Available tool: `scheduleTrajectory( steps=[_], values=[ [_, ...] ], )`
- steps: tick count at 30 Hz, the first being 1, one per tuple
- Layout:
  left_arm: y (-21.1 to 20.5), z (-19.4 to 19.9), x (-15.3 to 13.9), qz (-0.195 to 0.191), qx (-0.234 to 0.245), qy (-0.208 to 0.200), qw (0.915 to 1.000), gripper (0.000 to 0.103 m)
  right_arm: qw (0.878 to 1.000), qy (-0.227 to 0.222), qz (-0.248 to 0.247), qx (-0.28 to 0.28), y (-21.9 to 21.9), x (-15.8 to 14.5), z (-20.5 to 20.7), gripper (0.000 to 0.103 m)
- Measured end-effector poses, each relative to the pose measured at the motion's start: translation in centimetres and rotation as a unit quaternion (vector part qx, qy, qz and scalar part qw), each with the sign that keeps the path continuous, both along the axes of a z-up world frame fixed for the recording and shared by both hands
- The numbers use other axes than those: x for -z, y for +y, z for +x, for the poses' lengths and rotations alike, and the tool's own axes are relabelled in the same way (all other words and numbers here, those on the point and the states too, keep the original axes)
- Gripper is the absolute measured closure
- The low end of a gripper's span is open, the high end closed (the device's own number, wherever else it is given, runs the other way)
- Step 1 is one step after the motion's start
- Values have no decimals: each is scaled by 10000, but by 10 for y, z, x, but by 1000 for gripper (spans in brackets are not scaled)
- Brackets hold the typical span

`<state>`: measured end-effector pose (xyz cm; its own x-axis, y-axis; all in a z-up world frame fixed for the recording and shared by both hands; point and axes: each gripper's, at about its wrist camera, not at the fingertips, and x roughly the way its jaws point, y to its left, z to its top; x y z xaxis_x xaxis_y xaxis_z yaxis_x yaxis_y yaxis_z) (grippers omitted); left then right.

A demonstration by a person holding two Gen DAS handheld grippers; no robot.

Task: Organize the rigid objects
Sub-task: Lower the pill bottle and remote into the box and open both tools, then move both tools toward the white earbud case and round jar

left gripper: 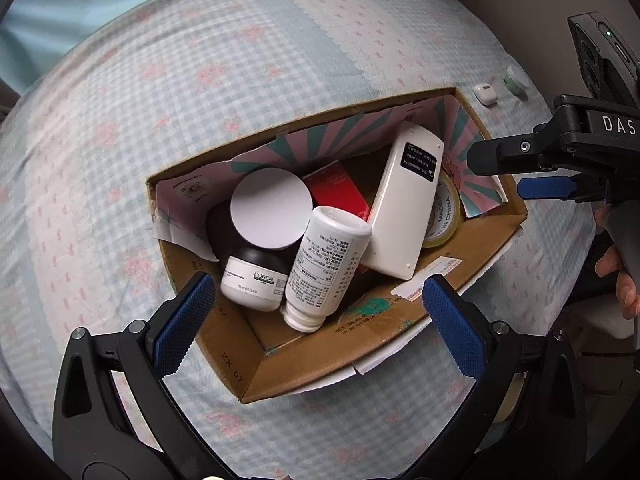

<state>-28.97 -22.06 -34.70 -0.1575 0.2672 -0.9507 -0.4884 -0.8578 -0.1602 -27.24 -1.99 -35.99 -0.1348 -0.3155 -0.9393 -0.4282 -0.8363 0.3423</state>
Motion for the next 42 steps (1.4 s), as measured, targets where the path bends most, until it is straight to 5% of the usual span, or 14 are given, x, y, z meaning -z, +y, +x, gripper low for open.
scheduleTrajectory(
  steps=[11,21,32,42],
  values=[
    [-8,28,-64,-74,-394,337,9986,0,9984,399,70,-391,-16,-58,14,2],
    [14,51,-135,66,-1004,532,9935,0,9885,847,765,-988,3,-124,48,2],
    [93,88,-184,133,-1357,957,9860,0,9592,1397,2077,-1317,96,-186,92,2],
    [208,89,-187,199,-1716,1059,9793,0,9464,1870,2295,-1292,225,-206,101,2]
  ],
)
